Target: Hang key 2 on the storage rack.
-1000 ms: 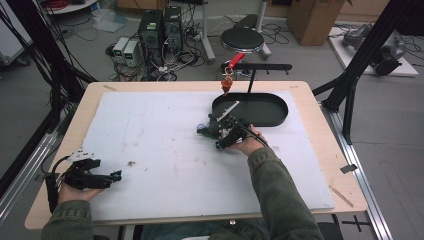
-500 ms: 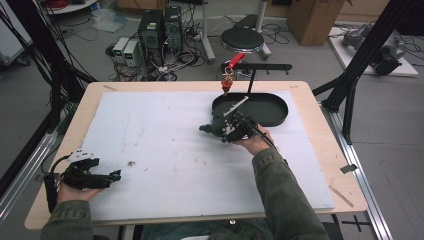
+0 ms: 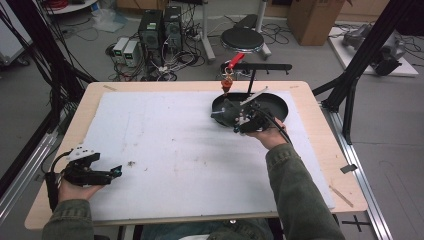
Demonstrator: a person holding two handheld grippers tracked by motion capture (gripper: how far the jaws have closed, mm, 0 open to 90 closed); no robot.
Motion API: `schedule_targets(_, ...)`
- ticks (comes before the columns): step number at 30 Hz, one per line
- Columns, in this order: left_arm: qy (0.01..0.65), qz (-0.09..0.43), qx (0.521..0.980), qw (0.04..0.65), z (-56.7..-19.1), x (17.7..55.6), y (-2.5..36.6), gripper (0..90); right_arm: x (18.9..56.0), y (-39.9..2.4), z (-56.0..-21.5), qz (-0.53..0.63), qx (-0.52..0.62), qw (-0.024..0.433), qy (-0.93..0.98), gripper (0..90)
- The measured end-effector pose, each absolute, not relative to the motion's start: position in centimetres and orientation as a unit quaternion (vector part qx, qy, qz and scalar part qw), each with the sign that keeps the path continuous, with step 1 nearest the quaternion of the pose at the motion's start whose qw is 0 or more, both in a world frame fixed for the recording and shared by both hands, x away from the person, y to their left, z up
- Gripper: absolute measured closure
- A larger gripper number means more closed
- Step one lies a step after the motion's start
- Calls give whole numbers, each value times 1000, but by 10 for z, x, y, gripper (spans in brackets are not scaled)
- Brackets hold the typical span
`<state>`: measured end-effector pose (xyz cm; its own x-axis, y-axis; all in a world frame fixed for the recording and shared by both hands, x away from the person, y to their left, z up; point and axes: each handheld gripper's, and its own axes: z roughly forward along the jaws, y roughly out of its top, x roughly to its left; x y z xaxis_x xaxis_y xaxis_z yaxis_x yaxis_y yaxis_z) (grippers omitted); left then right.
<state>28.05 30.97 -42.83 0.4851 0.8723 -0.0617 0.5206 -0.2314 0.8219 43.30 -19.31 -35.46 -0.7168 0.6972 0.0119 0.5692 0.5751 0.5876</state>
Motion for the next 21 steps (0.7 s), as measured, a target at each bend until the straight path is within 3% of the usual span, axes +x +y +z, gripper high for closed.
schedule_targets(3,452,217,751,428,-427,282,311,65,435,-197,-348,293,368,115,875,506)
schedule_targets(21,456,191,763,417,-427,288,308,59,442,-230,-310,319,425,137,836,507)
